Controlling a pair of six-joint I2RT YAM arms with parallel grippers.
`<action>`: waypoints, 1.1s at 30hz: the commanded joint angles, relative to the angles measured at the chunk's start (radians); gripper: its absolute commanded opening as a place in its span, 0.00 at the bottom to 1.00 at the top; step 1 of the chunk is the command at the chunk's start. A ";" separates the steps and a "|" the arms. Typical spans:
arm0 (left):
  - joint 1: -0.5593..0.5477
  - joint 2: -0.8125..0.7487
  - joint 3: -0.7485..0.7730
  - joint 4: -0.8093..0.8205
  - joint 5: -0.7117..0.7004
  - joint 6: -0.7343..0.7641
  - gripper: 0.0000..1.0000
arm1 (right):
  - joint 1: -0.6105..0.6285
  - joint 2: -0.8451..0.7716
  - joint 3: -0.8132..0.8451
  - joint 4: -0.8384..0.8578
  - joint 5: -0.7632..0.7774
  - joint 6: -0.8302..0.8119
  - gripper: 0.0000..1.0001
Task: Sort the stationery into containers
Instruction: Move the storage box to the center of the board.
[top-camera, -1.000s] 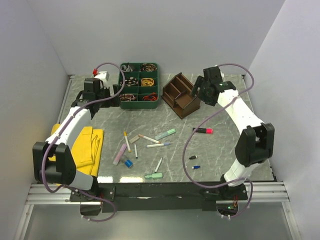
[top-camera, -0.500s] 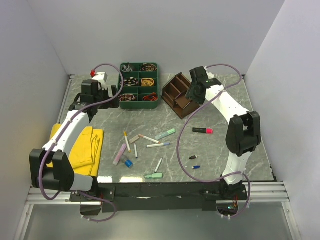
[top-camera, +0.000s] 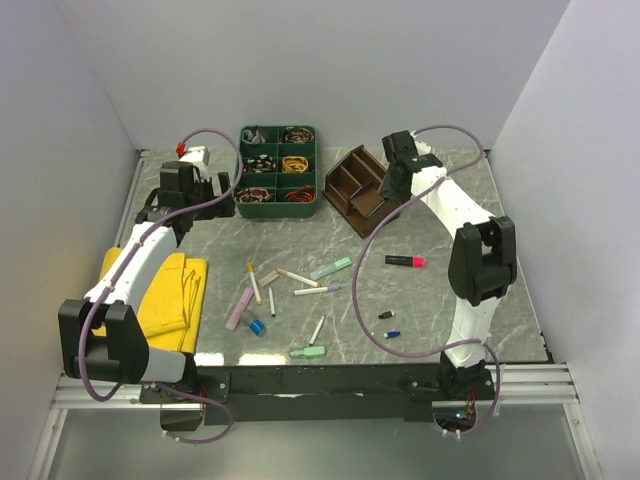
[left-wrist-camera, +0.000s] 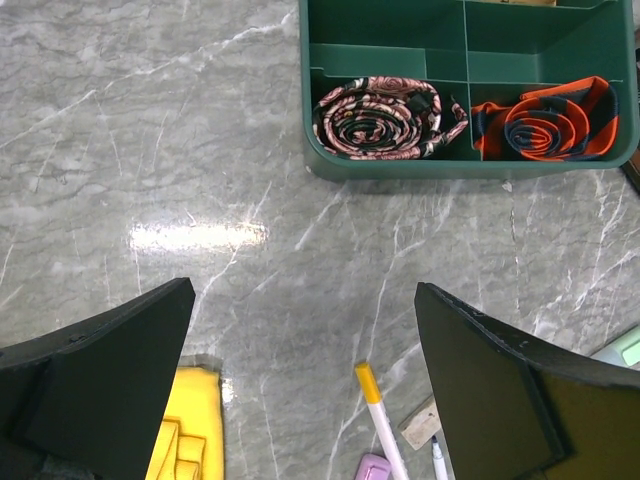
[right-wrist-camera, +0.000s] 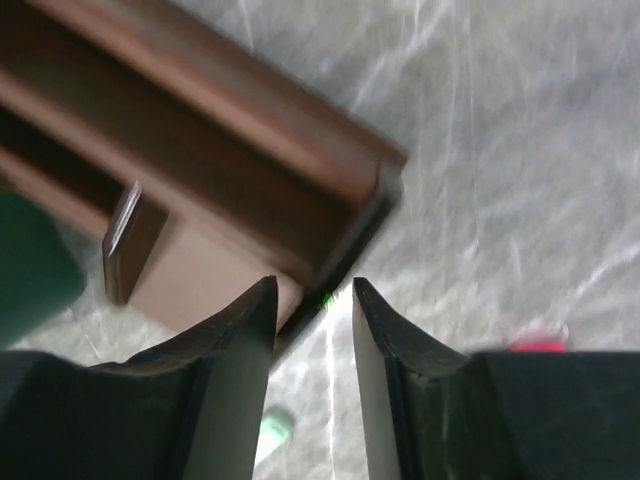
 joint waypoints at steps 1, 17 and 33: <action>0.003 -0.007 0.019 0.014 0.017 -0.012 1.00 | -0.058 0.047 0.065 0.038 0.028 -0.103 0.40; 0.003 0.068 0.063 0.017 0.037 -0.010 0.99 | -0.108 0.061 0.042 0.110 -0.170 -0.548 0.00; 0.003 0.094 0.088 0.005 0.028 0.013 0.99 | -0.042 0.213 0.247 0.038 -0.308 -0.517 0.00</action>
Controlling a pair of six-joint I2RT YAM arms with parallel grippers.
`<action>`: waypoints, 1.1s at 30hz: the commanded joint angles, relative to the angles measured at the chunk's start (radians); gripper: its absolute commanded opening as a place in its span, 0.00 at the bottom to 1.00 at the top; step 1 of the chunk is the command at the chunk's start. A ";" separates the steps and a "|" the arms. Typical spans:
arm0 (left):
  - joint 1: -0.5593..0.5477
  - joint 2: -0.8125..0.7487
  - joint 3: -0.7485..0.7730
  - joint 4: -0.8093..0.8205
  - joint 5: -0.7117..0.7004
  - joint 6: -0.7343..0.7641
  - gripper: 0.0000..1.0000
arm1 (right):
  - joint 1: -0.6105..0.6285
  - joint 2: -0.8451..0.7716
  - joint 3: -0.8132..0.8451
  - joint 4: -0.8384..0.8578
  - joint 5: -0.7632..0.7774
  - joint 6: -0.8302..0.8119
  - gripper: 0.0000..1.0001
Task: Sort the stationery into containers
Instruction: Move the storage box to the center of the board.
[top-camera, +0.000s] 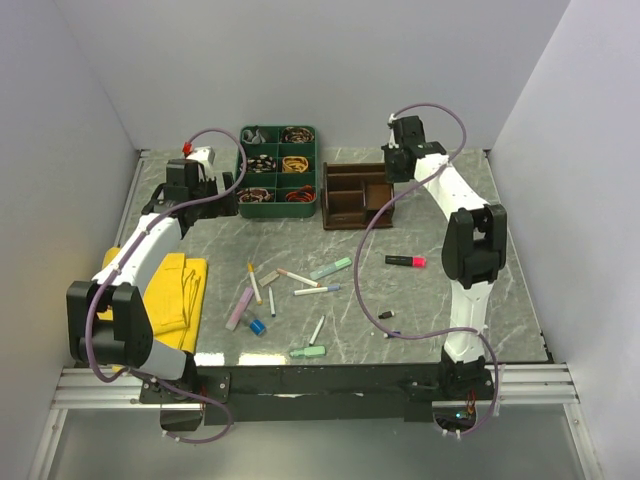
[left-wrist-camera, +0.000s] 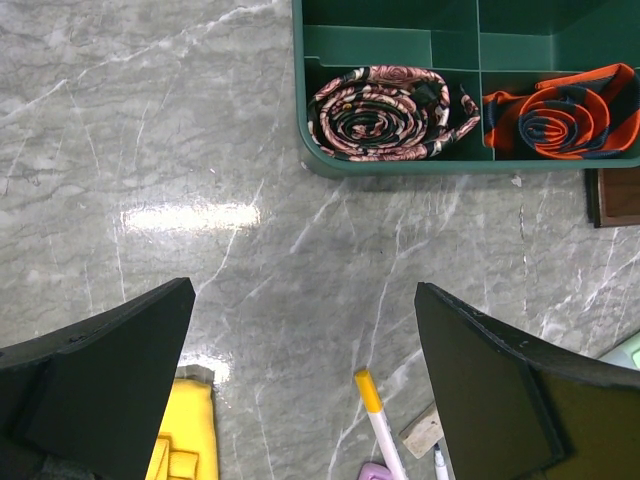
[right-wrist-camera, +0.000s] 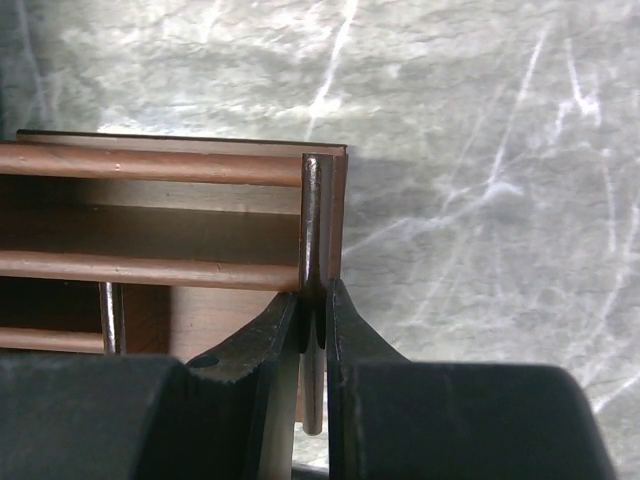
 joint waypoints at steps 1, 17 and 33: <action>0.003 0.006 0.053 0.006 0.009 0.010 0.99 | 0.037 0.029 0.030 -0.056 -0.086 0.054 0.00; -0.003 -0.008 0.085 0.001 0.048 0.009 1.00 | 0.012 -0.156 -0.091 -0.093 -0.150 0.108 0.49; -0.375 -0.099 0.019 -0.058 0.348 0.486 0.99 | -0.174 -0.578 -0.593 -0.067 -0.423 -0.785 0.67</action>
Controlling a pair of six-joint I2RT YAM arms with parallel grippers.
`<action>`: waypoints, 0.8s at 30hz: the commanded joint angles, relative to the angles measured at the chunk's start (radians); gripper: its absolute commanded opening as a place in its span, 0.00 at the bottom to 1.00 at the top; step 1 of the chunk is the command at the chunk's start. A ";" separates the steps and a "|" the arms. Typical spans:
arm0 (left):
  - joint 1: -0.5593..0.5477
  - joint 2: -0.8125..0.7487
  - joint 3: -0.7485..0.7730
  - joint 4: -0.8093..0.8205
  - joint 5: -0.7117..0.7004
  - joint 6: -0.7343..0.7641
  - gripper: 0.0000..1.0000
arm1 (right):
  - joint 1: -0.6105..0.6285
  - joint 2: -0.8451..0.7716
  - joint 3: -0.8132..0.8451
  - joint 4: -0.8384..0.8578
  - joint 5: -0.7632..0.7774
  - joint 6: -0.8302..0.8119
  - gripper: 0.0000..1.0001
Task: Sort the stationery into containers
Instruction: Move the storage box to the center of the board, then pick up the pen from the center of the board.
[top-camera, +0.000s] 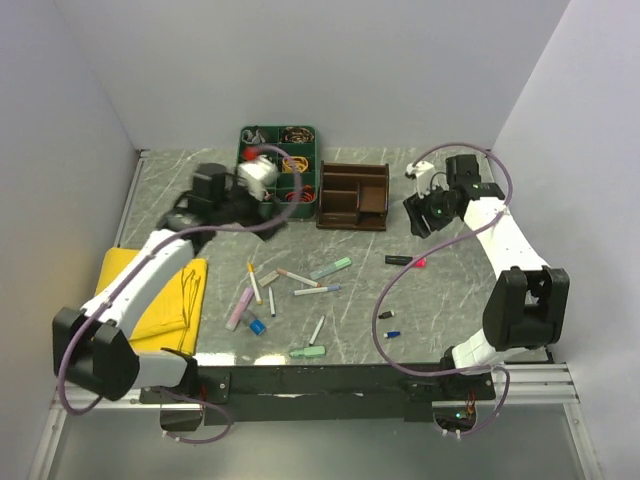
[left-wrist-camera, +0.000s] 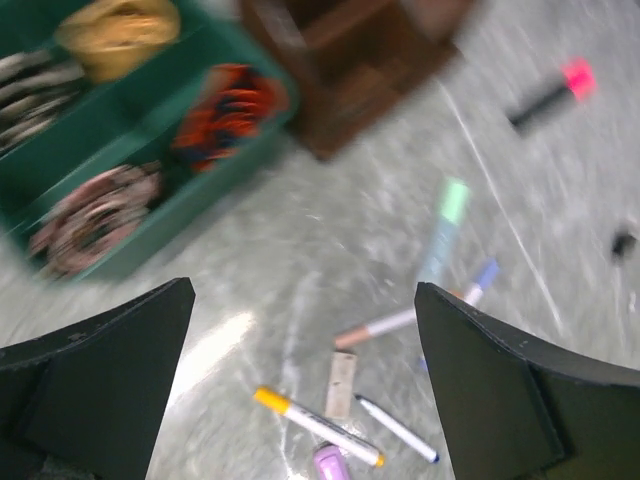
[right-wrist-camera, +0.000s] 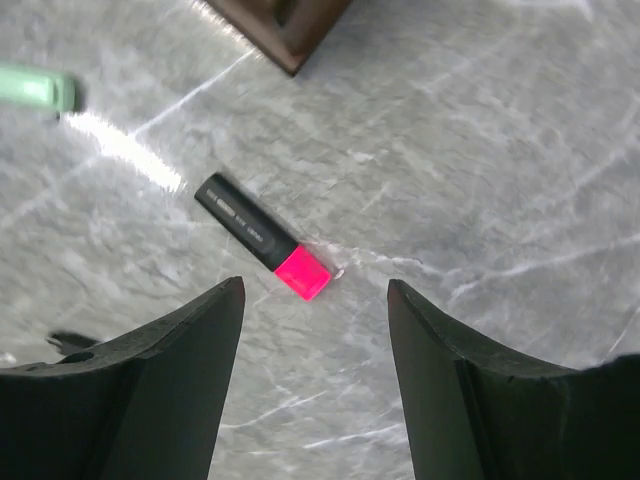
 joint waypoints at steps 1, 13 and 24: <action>-0.230 0.092 0.068 -0.102 -0.048 0.215 0.99 | 0.014 -0.042 -0.031 0.068 -0.044 -0.144 0.68; -0.500 0.612 0.525 -0.330 -0.170 0.276 0.91 | -0.096 -0.268 -0.150 0.163 -0.165 0.193 0.73; -0.546 0.838 0.662 -0.393 -0.266 0.247 0.79 | -0.256 -0.295 -0.080 0.225 -0.260 0.439 0.76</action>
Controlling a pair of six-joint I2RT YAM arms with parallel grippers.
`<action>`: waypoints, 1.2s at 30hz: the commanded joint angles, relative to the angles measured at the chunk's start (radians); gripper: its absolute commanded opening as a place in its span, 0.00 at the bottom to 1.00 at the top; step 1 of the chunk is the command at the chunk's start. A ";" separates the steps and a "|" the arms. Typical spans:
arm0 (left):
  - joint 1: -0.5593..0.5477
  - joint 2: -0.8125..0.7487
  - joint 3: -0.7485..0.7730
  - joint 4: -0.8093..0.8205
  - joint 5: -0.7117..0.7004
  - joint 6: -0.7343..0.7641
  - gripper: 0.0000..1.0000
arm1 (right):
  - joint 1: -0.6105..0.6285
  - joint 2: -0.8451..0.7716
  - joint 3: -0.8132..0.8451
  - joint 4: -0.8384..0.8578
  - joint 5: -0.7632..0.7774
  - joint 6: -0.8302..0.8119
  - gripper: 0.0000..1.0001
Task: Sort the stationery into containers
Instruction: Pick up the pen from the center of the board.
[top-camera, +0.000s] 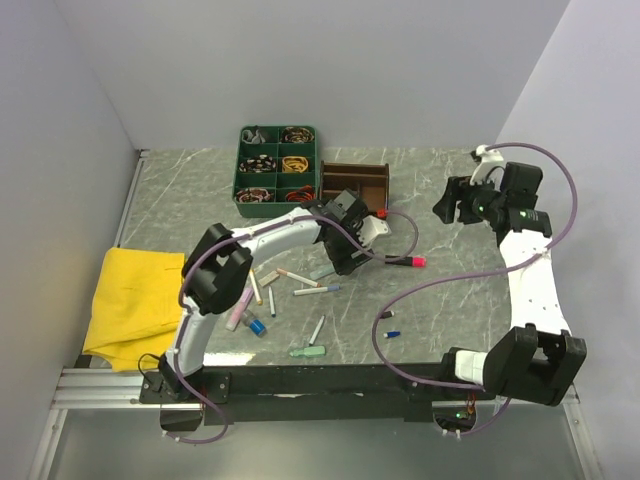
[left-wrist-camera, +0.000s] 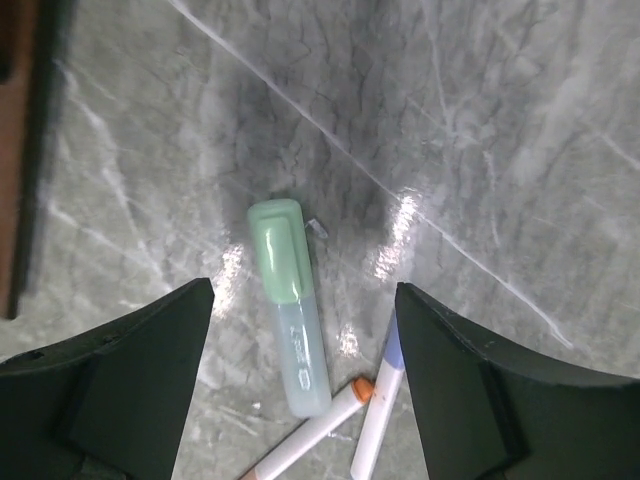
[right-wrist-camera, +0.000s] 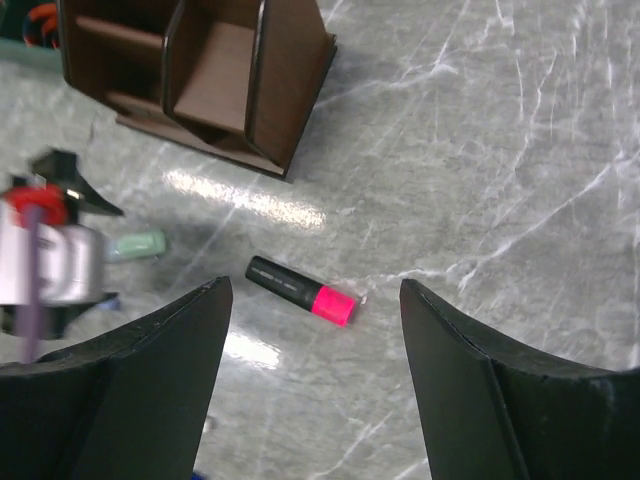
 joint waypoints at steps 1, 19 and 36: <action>-0.003 0.035 0.069 -0.036 -0.058 0.002 0.79 | -0.036 0.019 0.076 0.034 -0.072 0.103 0.76; -0.003 0.107 0.042 0.041 -0.037 -0.018 0.69 | -0.054 0.023 0.082 -0.007 -0.085 0.082 0.75; -0.003 0.132 0.029 -0.006 0.026 -0.009 0.22 | -0.054 0.011 0.080 -0.050 -0.095 0.087 0.73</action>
